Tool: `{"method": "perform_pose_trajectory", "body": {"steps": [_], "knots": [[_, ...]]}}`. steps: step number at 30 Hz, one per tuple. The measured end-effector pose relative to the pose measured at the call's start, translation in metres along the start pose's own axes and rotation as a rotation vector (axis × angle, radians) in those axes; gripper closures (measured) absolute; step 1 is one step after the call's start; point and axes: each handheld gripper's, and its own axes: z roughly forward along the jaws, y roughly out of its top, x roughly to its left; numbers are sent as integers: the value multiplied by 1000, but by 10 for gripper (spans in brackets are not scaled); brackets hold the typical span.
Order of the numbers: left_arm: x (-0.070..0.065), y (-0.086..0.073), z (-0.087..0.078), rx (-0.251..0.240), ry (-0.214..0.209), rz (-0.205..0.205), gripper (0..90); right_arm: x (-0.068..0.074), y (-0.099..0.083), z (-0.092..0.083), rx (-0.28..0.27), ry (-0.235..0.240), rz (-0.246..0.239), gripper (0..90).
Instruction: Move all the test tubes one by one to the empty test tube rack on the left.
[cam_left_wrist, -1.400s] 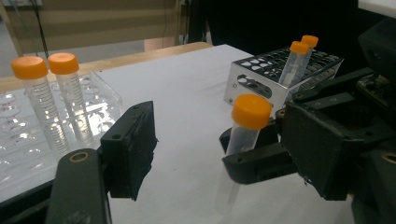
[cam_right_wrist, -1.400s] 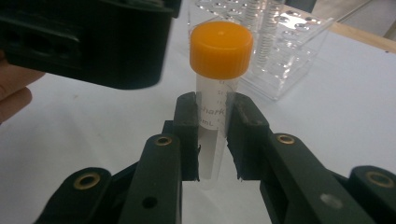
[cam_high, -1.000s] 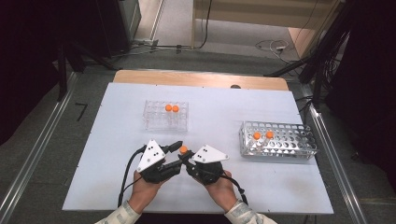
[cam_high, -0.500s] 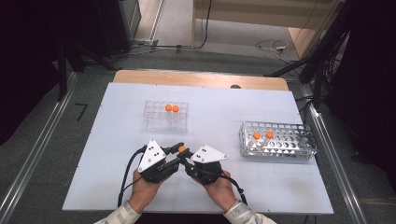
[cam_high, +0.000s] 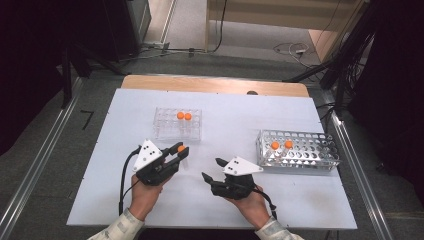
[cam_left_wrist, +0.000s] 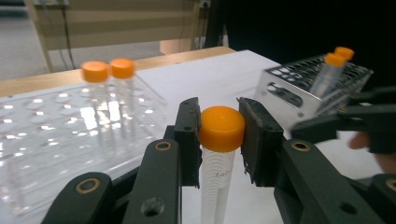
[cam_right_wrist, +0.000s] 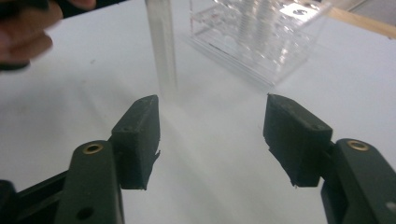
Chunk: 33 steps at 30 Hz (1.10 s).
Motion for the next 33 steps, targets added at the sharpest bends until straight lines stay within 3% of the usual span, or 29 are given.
{"method": "perform_pose_trajectory", "body": {"steps": [10,18,25,33], "knots": [[25,19,-1,-24,102,-4,700,-25,-30,-44,21,-78,53,302],[39,30,8,-21,145,-2,700,-41,-55,-84,11,-150,110,290],[48,43,18,-30,181,6,701,-63,-70,-97,22,-198,187,286],[55,58,34,-28,210,18,701,-63,-70,-98,14,-208,185,286]]}}
